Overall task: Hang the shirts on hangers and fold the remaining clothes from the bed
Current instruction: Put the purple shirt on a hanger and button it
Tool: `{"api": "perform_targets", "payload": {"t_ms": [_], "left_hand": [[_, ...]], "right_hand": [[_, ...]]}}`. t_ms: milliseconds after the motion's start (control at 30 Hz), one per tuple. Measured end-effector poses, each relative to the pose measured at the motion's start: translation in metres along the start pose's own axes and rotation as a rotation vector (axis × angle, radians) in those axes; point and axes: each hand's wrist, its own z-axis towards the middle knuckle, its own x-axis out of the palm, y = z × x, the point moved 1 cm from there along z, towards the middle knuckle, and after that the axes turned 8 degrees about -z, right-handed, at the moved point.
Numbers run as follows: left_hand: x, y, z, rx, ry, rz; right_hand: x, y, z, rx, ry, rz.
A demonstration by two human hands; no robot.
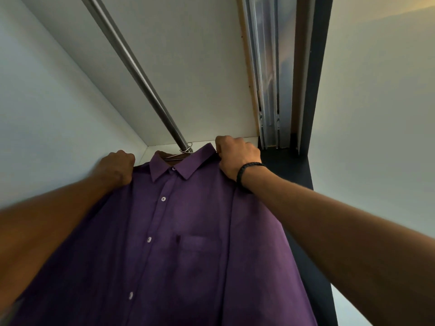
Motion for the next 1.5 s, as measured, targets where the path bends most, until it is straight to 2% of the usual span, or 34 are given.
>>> {"api": "perform_targets", "payload": {"t_ms": [400,500,633,667,767,833,933,1000,1067,1200,1433,1500], "left_hand": [[0.032,-0.010,-0.025,0.037,-0.004,0.020],[0.033,-0.005,-0.026,-0.013,0.026,-0.067],[0.037,0.007,-0.017,-0.136,0.134,-0.297],[0.038,0.005,-0.017,-0.157,0.110,-0.350],[0.040,-0.023,-0.030,-0.292,-0.093,-0.470],[0.042,-0.049,-0.049,-0.344,-0.149,-0.566],[0.054,-0.067,-0.059,-0.338,-0.049,-0.665],[0.066,-0.065,-0.057,-0.350,-0.010,-0.705],[0.075,-0.065,-0.055,-0.353,0.010,-0.719],[0.084,-0.066,-0.054,-0.349,-0.047,-0.748],[0.097,-0.070,-0.049,-0.339,-0.096,-0.786],[0.093,-0.073,-0.051,-0.333,-0.085,-0.779]], "right_hand": [[-0.010,0.003,0.000,-0.120,0.123,-0.084],[-0.012,0.003,0.003,-0.132,0.138,-0.127],[-0.007,0.000,-0.004,-0.146,0.156,-0.153],[-0.005,-0.001,-0.006,-0.149,0.148,-0.143],[0.008,-0.009,-0.020,-0.161,0.075,-0.114],[0.021,-0.015,-0.033,-0.140,0.021,-0.129],[0.036,-0.026,-0.048,-0.077,-0.052,-0.205],[0.036,-0.031,-0.050,-0.040,-0.046,-0.160],[0.034,-0.032,-0.046,-0.102,-0.015,-0.079],[0.031,-0.029,-0.035,-0.335,0.025,-0.128],[0.054,-0.028,-0.018,-0.281,0.107,-0.253],[0.057,-0.028,-0.022,-0.259,0.083,-0.278]]}}
